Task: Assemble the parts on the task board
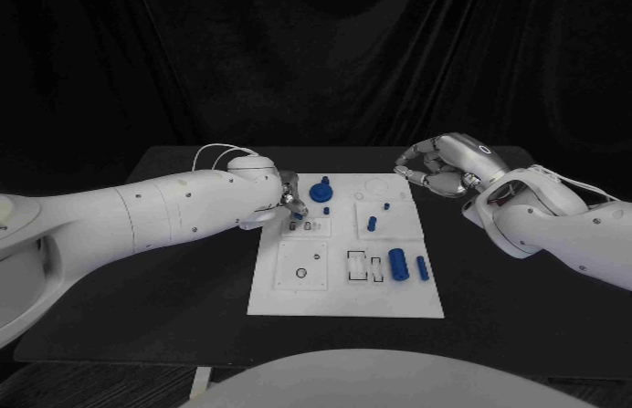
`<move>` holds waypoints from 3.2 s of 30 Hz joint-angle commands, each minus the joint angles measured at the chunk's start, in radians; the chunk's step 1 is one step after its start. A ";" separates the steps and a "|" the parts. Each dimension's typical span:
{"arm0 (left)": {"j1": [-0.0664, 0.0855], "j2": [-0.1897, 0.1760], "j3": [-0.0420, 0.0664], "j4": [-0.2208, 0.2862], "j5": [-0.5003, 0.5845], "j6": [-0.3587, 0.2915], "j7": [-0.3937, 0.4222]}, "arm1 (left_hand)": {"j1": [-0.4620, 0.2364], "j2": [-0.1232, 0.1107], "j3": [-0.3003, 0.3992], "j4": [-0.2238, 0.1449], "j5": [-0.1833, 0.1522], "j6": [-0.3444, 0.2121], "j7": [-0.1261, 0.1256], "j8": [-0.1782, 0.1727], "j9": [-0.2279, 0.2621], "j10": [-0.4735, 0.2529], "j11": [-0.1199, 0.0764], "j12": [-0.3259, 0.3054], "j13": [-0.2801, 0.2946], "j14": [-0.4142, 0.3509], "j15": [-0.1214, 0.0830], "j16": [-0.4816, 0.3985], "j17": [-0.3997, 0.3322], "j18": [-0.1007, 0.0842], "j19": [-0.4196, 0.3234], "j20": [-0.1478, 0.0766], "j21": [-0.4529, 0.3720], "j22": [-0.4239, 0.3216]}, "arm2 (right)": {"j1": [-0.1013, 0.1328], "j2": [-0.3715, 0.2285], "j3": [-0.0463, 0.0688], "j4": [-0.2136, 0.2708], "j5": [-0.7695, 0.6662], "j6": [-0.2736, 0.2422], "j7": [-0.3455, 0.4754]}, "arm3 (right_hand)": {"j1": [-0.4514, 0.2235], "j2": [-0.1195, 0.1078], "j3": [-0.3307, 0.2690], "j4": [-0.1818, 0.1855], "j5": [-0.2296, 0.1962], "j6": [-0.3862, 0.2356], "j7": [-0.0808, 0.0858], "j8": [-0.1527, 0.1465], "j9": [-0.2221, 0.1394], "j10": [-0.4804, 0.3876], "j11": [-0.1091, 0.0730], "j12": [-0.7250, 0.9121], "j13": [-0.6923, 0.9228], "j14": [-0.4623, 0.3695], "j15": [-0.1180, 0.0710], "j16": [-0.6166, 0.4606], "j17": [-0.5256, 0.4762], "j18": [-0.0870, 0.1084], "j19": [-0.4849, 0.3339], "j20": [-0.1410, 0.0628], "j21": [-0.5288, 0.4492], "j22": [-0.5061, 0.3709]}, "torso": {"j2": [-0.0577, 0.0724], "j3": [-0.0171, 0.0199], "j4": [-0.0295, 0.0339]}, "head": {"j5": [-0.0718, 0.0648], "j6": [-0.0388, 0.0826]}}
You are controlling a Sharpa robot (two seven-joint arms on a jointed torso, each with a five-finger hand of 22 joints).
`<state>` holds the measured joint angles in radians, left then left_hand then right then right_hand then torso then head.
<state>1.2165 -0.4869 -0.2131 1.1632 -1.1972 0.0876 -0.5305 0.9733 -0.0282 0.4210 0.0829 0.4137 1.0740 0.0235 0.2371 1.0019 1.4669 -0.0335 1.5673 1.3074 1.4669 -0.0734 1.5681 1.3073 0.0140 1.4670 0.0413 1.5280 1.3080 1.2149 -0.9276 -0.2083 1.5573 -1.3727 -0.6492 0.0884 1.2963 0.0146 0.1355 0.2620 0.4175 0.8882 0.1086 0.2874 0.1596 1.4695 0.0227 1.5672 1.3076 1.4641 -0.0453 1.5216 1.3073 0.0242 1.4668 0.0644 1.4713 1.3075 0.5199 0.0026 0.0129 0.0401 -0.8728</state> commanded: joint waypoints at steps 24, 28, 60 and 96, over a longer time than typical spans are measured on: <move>-0.008 0.018 0.001 -0.014 0.114 0.031 -0.008 | -0.002 0.004 0.006 -0.003 -0.001 0.005 0.003 -0.010 -0.004 0.104 -0.005 0.004 0.263 0.104 -0.006 0.003 0.263 0.002 0.059 -0.006 0.001 0.228 | -0.003 -0.003 0.001 0.002 -0.002 0.007 -0.021 | 0.013 -0.002 0.007 0.001 0.008 0.007 0.002 -0.005 -0.001 0.101 0.007 0.004 0.263 0.080 0.005 -0.005 0.132 0.006 0.052 0.004 -0.006 0.223 | 0.000 -0.0003 0.0001 | -0.001 0.000; -0.010 0.018 0.001 -0.015 0.114 0.031 -0.007 | -0.002 0.004 0.006 -0.003 -0.001 0.005 0.003 -0.011 -0.004 0.104 -0.004 0.004 0.263 0.104 -0.006 0.003 0.263 0.002 0.059 -0.006 0.001 0.228 | -0.003 -0.004 0.001 0.002 -0.002 0.007 -0.021 | 0.013 -0.002 0.007 0.001 0.008 0.007 0.002 -0.005 -0.001 0.101 0.007 0.004 0.263 0.080 0.005 -0.005 0.132 0.006 0.052 0.004 -0.006 0.223 | 0.001 -0.0002 0.0007 | -0.001 0.000; -0.028 0.029 0.001 -0.036 0.115 0.011 0.022 | 0.002 0.010 0.012 -0.006 0.000 0.001 0.005 -0.018 -0.006 0.104 -0.003 0.004 0.263 0.104 -0.004 0.003 0.263 0.004 0.052 -0.006 -0.005 0.222 | -0.007 -0.005 0.001 0.000 -0.002 0.011 -0.022 | 0.013 -0.003 0.008 0.002 0.010 0.009 0.003 -0.006 -0.001 0.101 0.008 0.004 0.263 0.079 0.006 -0.006 0.130 0.006 0.051 0.004 -0.008 0.222 | -0.001 -0.0002 -0.0004 | 0.000 0.000; -0.036 0.038 0.001 -0.046 0.115 0.008 0.037 | 0.005 0.016 0.017 -0.008 -0.001 -0.003 0.007 -0.024 -0.007 0.104 -0.001 0.004 0.263 0.104 -0.003 0.003 0.263 0.007 0.043 -0.005 -0.014 0.216 | -0.011 -0.001 0.001 -0.005 -0.002 0.019 -0.027 | 0.013 -0.004 0.009 0.003 0.010 0.010 0.003 -0.007 -0.001 0.101 0.008 0.004 0.263 0.079 0.006 -0.007 0.127 0.007 0.050 0.004 -0.011 0.221 | -0.001 -0.0001 -0.0001 | 0.001 0.000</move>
<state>1.1853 -0.4511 -0.2119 1.1166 -1.0887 0.0960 -0.5067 0.9781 -0.0234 0.4323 0.0771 0.4134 1.0754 0.0257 0.2169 0.9944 1.4668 -0.0333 1.5672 1.3073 1.4669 -0.0732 1.5681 1.3075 0.0140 1.4670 0.0414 1.5199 1.3074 1.2064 -0.9286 -0.2083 1.5527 -1.3723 -0.6352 0.0802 1.3000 0.0106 0.1383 0.2648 0.4218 0.8917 0.1122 0.2849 0.1592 1.4659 0.0262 1.5672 1.3078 1.4641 -0.0454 1.5180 1.3073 0.0240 1.4667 0.0644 1.4655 1.3076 0.5193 0.0022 0.0130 0.0406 -0.8728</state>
